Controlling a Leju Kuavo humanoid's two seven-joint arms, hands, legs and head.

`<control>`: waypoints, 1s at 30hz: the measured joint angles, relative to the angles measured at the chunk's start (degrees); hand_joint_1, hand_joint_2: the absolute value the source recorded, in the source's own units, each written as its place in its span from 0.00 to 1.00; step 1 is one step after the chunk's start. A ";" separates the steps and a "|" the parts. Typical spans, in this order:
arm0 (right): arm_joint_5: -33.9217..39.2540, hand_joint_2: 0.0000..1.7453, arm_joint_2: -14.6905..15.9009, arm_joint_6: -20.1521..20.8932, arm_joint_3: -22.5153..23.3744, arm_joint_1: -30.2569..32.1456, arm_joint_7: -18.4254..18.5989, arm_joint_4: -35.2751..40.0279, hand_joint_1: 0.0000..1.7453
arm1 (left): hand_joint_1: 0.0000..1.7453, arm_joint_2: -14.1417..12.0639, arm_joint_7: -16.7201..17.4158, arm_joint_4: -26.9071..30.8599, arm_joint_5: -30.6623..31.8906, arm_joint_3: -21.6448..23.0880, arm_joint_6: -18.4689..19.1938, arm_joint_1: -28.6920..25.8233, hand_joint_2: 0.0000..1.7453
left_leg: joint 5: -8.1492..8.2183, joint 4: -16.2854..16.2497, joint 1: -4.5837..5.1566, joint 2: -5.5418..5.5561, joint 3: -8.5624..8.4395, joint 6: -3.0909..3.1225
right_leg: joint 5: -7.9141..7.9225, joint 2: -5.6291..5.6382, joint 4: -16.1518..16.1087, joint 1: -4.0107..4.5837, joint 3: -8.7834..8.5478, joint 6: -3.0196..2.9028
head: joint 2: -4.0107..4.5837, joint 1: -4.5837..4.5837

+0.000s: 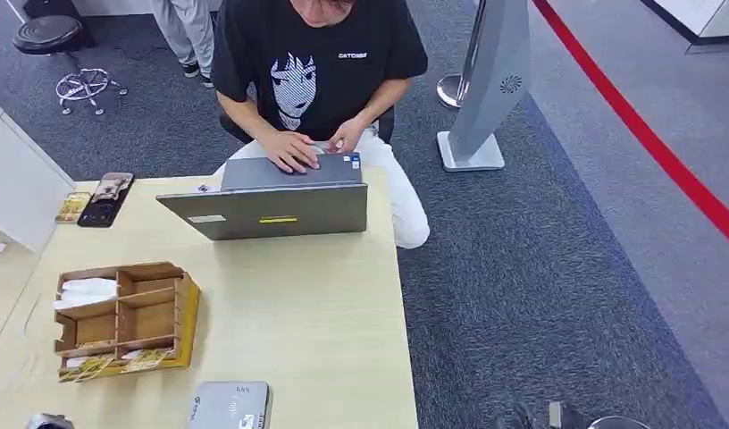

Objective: Pass the card to the sensor for recognition and then transmit it.

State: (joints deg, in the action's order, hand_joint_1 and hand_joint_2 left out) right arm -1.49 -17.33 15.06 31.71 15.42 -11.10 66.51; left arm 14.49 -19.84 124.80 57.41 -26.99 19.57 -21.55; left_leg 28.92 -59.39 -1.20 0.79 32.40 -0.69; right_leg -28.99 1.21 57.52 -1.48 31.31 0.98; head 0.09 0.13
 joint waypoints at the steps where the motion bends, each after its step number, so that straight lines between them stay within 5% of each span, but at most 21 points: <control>1: -0.19 1.00 0.00 0.02 0.00 -0.01 0.09 0.00 0.00 | 0.00 -1.16 0.95 -0.15 3.57 1.73 -2.43 -0.52 1.00 | 0.00 0.00 0.00 -0.01 0.00 0.00 | 0.00 0.00 0.00 0.00 0.00 0.00 | 0.00 -0.02; 6: -1.79 1.00 0.00 0.61 0.00 -0.06 0.04 -0.02 0.00 | 0.00 -9.47 6.25 -2.76 14.02 9.64 -9.32 -2.07 1.00 | 0.00 0.00 0.00 0.01 0.01 -0.01 | 0.00 -0.01 0.00 0.00 -0.02 0.00 | 0.00 0.00; 14: -4.83 1.00 0.00 2.45 0.00 -0.24 -0.31 -0.77 0.00 | 0.00 -20.98 12.11 -9.75 17.40 18.64 -10.61 -0.43 1.00 | -0.02 0.01 0.00 0.03 0.02 -0.02 | 0.00 -0.05 0.01 0.00 -0.06 0.00 | 0.00 0.00; 20: -5.90 1.00 0.00 3.69 -0.02 -0.36 -0.81 -1.53 0.00 | 0.00 -25.72 13.94 -15.24 18.17 22.07 -12.12 1.30 1.00 | -0.02 0.01 0.00 0.02 0.03 -0.02 | 0.00 -0.03 0.01 0.00 -0.06 0.00 | 0.00 0.00; 30: -5.40 1.00 0.00 3.58 -0.02 -0.41 -1.49 -2.38 0.00 | 0.00 -27.82 14.18 -21.90 21.97 22.86 -18.48 2.80 1.00 | -0.02 0.01 0.00 0.02 0.04 -0.02 | 0.00 -0.03 0.01 0.00 -0.05 0.00 | 0.00 0.00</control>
State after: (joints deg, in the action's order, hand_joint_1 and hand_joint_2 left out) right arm -6.88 -17.33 18.64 31.69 15.01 -12.59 64.13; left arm -13.33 -5.66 102.90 79.39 -4.13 1.09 -18.75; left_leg 28.90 -59.38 -1.21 0.81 32.44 -0.71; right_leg -29.00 1.18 57.52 -1.48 31.26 0.98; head 0.09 0.13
